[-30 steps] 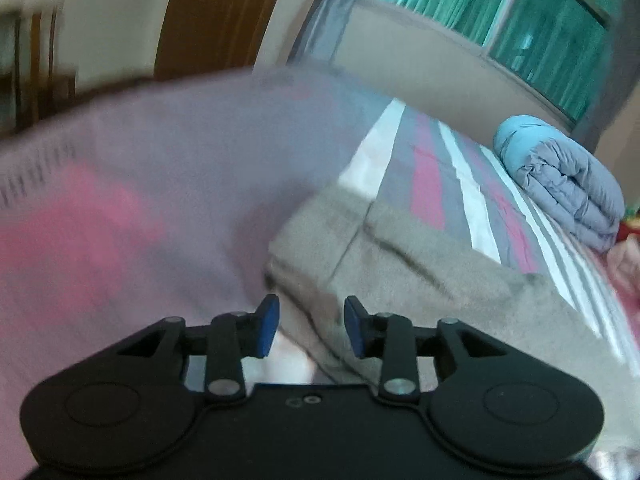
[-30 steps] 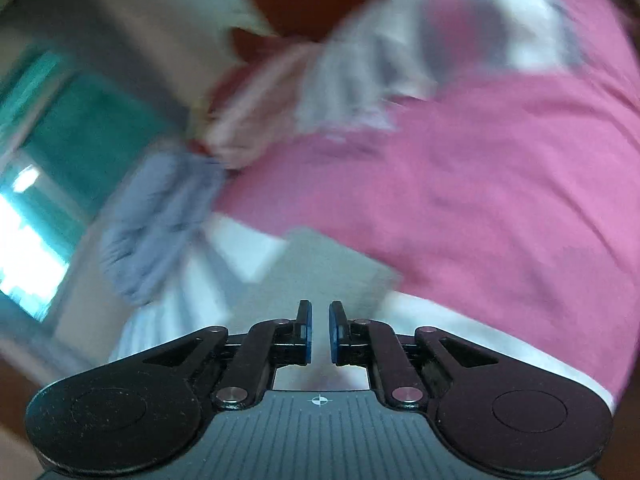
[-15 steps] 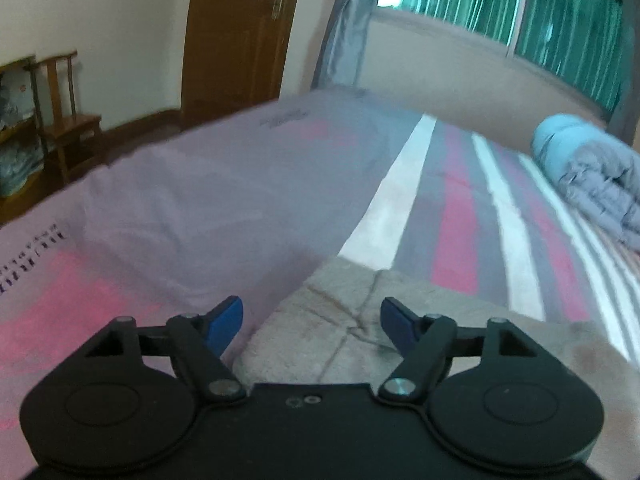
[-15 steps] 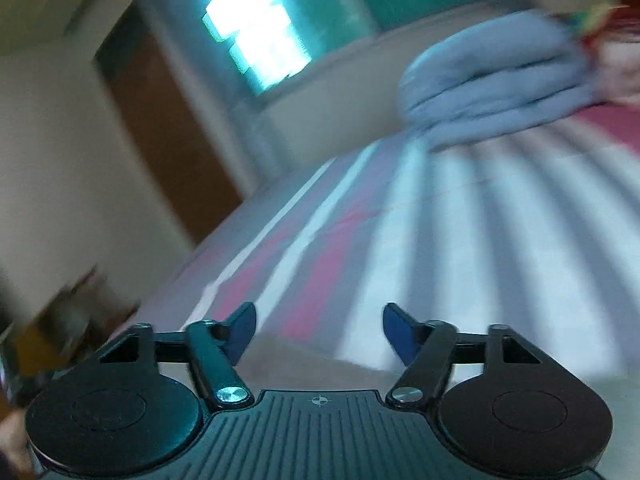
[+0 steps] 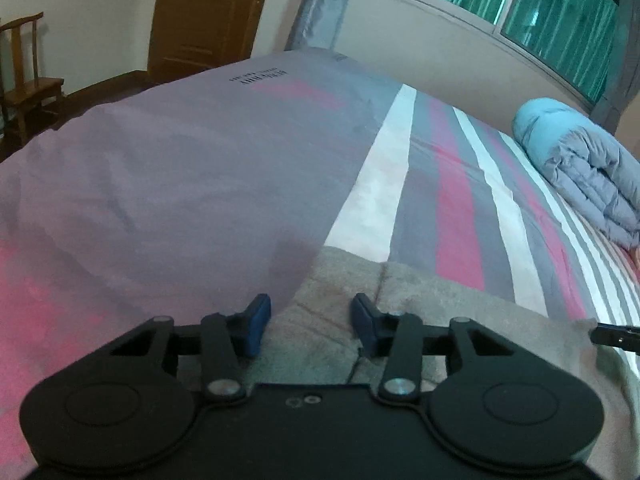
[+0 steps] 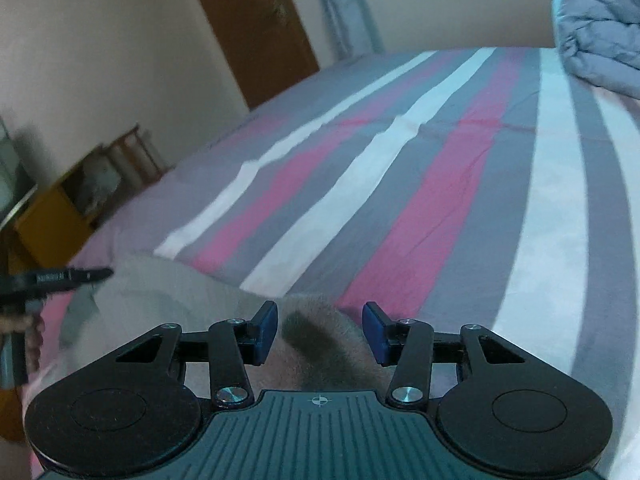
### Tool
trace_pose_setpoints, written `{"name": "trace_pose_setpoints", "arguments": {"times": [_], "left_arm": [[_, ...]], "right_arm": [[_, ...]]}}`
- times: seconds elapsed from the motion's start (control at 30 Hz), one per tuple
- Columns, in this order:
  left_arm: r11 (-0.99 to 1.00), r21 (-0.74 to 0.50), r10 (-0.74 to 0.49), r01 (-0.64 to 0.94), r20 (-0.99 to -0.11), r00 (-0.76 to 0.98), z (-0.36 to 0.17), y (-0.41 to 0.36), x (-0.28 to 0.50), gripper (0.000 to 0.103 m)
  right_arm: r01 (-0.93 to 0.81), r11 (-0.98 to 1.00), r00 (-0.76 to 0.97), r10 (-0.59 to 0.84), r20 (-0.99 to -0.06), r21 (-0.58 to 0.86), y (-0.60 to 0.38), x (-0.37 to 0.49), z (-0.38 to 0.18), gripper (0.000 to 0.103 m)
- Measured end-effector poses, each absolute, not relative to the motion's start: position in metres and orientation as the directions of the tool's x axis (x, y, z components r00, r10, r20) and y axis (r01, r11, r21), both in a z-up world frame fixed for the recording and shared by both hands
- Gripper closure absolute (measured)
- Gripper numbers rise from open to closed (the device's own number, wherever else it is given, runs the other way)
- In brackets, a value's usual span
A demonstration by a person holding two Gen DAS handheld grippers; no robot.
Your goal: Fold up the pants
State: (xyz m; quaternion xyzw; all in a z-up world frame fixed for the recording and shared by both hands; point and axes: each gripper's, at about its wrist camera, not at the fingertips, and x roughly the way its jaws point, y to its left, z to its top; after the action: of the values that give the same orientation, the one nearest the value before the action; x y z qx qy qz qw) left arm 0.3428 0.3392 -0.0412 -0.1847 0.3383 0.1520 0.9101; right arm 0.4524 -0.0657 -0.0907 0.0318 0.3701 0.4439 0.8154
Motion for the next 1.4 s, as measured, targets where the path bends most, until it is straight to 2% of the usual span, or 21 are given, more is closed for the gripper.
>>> {"name": "trace_pose_setpoints", "arguments": {"times": [0.07,0.1,0.13,0.17,0.23,0.3,0.37,0.43,0.63,0.67,0.73,0.77,0.87,0.97,1.03,1.07,1.13,1.23,1.27,1.33,1.4], "left_arm": [[0.893,-0.238,0.134,-0.381,-0.67,0.731,-0.044,0.338,0.343,0.078],[0.896,-0.219,0.152,-0.386,-0.665,0.731,-0.043,0.337,0.342,0.091],[0.897,-0.204,0.176,-0.393,-0.65,0.739,-0.04,0.337,0.338,0.097],[0.893,-0.197,0.203,-0.406,-0.627,0.752,-0.036,0.336,0.334,0.098],[0.898,-0.134,0.26,-0.419,-0.606,0.752,-0.034,0.329,0.332,0.101],[0.894,-0.119,0.253,-0.432,-0.66,0.707,-0.047,0.329,0.34,0.101],[0.879,-0.104,0.278,-0.466,-0.683,0.675,-0.056,0.332,0.339,0.103],[0.872,-0.112,0.279,-0.476,-0.685,0.672,-0.055,0.337,0.333,0.103],[0.884,-0.108,0.321,-0.455,-0.567,0.759,-0.018,0.315,0.3,0.103],[0.894,-0.097,0.316,-0.438,-0.556,0.768,-0.017,0.305,0.3,0.102],[0.916,-0.064,0.293,-0.397,-0.57,0.768,-0.025,0.285,0.304,0.091],[0.921,-0.028,0.298,-0.389,-0.591,0.749,-0.035,0.278,0.313,0.091],[0.917,-0.016,0.311,-0.399,-0.599,0.738,-0.043,0.275,0.313,0.09],[0.916,-0.051,0.3,-0.398,-0.572,0.763,-0.022,0.276,0.301,0.087],[0.928,-0.041,0.288,-0.371,-0.553,0.782,-0.014,0.269,0.295,0.076],[0.933,-0.033,0.283,-0.36,-0.55,0.785,-0.013,0.263,0.293,0.073],[0.942,-0.028,0.26,-0.335,-0.573,0.777,-0.02,0.255,0.296,0.059],[0.937,0.001,0.275,-0.35,-0.62,0.735,-0.038,0.248,0.304,0.051],[0.934,0.003,0.285,-0.358,-0.612,0.738,-0.035,0.244,0.301,0.048],[0.932,-0.048,0.262,-0.359,-0.595,0.76,-0.027,0.24,0.292,0.033],[0.937,-0.044,0.258,-0.346,-0.582,0.772,-0.019,0.229,0.285,0.03]], "right_arm": [[-0.72,0.604,0.326,0.728,-0.603,0.341,-0.058,0.45,-0.094,0.063],[-0.728,0.6,0.321,0.725,-0.609,0.33,-0.056,0.45,-0.096,0.067],[-0.735,0.596,0.314,0.722,-0.616,0.324,-0.053,0.45,-0.096,0.085],[-0.745,0.586,0.307,0.724,-0.617,0.317,-0.05,0.448,-0.095,0.098],[-0.753,0.59,0.339,0.729,-0.595,0.293,-0.05,0.445,-0.088,0.098],[-0.73,0.623,0.384,0.715,-0.585,0.281,-0.049,0.444,-0.09,0.098],[-0.703,0.663,0.383,0.657,-0.649,0.257,-0.039,0.446,-0.109,0.098],[-0.659,0.688,0.394,0.659,-0.64,0.303,-0.042,0.449,-0.11,0.098],[-0.645,0.695,0.494,0.696,-0.521,0.317,-0.072,0.418,-0.076,0.095],[-0.662,0.681,0.492,0.711,-0.503,0.313,-0.073,0.408,-0.072,0.095],[-0.683,0.661,0.475,0.725,-0.499,0.311,-0.066,0.393,-0.069,0.095],[-0.687,0.66,0.462,0.72,-0.518,0.304,-0.061,0.388,-0.075,0.095],[-0.629,0.739,0.428,0.589,-0.686,0.242,-0.039,0.389,-0.106,0.095],[-0.582,0.765,0.542,0.618,-0.57,0.276,-0.079,0.367,-0.088,0.095],[-0.548,0.786,0.608,0.609,-0.509,0.286,-0.119,0.354,-0.075,0.095],[-0.52,0.808,0.641,0.583,-0.499,0.276,-0.141,0.349,-0.073,0.095],[-0.424,0.873,0.691,0.484,-0.537,0.241,-0.183,0.349,-0.08,0.095],[-0.273,0.934,0.643,0.357,-0.678,0.232,-0.231,0.369,-0.112,0.096],[-0.268,0.91,0.634,0.413,-0.654,0.316,-0.252,0.367,-0.113,0.096],[-0.208,0.911,0.709,0.392,-0.586,0.357,-0.282,0.351,-0.097,0.095],[-0.178,0.902,0.778,0.373,-0.506,0.392,-0.313,0.33,-0.079,0.095]]}}
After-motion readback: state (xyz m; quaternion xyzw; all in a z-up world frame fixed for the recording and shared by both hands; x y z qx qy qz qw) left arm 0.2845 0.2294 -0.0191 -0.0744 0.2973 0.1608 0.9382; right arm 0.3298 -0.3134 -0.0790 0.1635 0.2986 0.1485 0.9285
